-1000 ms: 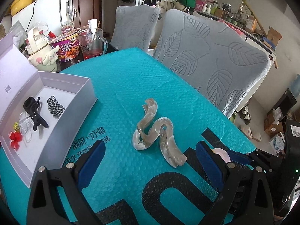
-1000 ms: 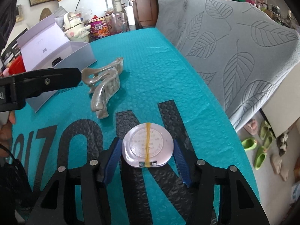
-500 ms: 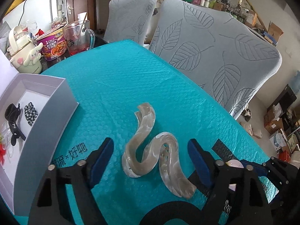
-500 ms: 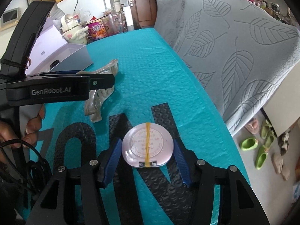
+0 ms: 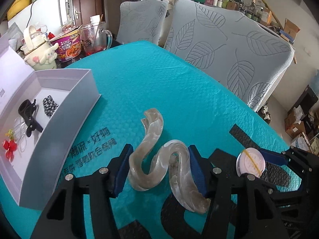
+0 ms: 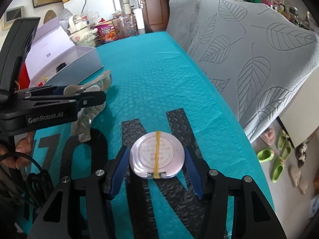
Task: Organize rigid objects
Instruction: 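Grasp the marbled S-shaped claw clip with the left tool while the right tool grasps the pink mirror, then lift both held items and carry them toward the white box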
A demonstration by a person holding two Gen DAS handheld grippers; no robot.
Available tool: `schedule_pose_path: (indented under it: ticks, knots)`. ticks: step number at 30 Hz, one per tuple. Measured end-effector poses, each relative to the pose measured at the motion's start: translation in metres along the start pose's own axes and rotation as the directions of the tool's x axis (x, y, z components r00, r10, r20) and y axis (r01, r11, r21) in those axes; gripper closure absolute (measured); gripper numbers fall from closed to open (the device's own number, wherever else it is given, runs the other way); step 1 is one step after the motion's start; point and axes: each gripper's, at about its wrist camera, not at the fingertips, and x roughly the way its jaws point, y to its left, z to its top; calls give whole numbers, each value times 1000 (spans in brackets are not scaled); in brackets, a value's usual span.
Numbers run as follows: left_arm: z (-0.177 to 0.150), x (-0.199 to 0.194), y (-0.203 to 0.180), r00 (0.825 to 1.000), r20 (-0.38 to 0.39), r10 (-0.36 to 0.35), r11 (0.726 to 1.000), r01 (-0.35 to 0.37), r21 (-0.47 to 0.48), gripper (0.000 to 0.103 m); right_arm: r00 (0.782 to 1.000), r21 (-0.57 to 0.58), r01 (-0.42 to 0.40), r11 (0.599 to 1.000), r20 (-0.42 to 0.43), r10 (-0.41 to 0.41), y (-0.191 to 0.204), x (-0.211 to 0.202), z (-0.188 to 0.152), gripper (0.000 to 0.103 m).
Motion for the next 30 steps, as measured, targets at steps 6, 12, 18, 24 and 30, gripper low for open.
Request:
schedule_pose_path:
  ticks: [6, 12, 18, 24, 30]
  knots:
    - [-30, -29, 20, 1000, 2, 24, 999, -24, -49, 47, 999, -15, -45, 999, -11, 45, 17, -4, -8, 47]
    - [-55, -59, 44, 999, 16, 48, 994, -46, -103, 47, 991, -55, -135, 989, -24, 134, 48, -6, -12, 47]
    - [-76, -80, 65, 997, 20, 73, 986, -69, -151, 47, 984, -109, -178, 978, -38, 175, 80, -6, -14, 47]
    - [-96, -103, 81, 995, 35, 88, 980, -80, -185, 47, 969, -136, -245, 960, -65, 238, 111, -2, -15, 47]
    - [-111, -109, 94, 990, 19, 141, 972, -135, -191, 47, 966, -188, -259, 948, -80, 248, 136, 3, -19, 47]
